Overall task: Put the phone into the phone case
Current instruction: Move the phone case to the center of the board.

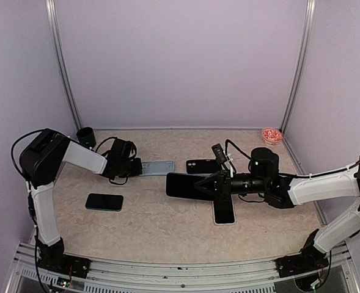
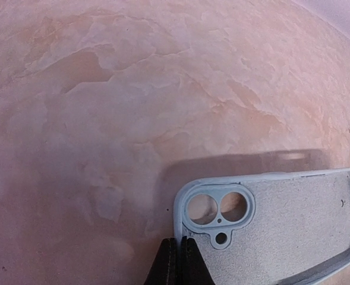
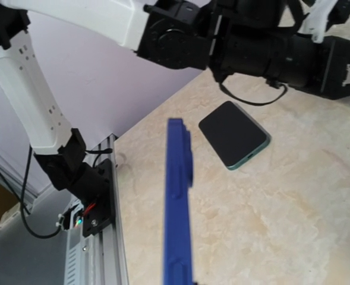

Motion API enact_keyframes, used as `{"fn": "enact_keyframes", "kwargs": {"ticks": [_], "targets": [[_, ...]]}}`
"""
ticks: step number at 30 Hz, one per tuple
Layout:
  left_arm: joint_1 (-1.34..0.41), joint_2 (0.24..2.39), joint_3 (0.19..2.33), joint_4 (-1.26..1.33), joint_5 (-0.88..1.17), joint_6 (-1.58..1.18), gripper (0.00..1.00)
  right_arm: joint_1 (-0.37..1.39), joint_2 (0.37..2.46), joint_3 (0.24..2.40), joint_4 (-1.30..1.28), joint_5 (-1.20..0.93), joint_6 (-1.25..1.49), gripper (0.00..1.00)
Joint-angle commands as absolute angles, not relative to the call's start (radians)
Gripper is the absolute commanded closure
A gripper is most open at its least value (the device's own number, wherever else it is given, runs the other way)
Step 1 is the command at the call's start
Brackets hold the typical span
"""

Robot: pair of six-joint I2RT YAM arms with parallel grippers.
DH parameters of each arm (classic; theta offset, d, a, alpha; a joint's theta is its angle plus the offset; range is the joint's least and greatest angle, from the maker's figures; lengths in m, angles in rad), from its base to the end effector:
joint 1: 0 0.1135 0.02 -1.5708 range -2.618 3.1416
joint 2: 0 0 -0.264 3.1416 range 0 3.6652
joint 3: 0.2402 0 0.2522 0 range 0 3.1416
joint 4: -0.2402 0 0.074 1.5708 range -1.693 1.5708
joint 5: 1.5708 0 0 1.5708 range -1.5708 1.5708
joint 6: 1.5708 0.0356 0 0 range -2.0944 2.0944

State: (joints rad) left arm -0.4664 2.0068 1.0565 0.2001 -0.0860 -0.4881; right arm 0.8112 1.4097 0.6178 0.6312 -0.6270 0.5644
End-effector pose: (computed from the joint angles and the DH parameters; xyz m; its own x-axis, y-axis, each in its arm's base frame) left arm 0.3612 -0.1784 0.1138 -0.7216 -0.1598 -0.6736 0.0606 0.9547 -0.2913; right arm 0.1873 0.2275 0.2254 -0.6205 -0.0244 -0.7838 -0.7742 0.1784 0.6073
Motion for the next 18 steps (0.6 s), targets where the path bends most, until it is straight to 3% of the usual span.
{"fn": "enact_keyframes", "kwargs": {"ticks": [1,18], "targets": [[-0.474,1.960,0.993,0.187,-0.063,-0.508,0.98,0.804,1.369,0.628,0.643,-0.606,0.543,1.00],[-0.660,1.759,0.816,0.207,-0.106,-0.586,0.99,0.797,1.364,0.669,0.516,-0.489,0.583,1.00]]}}
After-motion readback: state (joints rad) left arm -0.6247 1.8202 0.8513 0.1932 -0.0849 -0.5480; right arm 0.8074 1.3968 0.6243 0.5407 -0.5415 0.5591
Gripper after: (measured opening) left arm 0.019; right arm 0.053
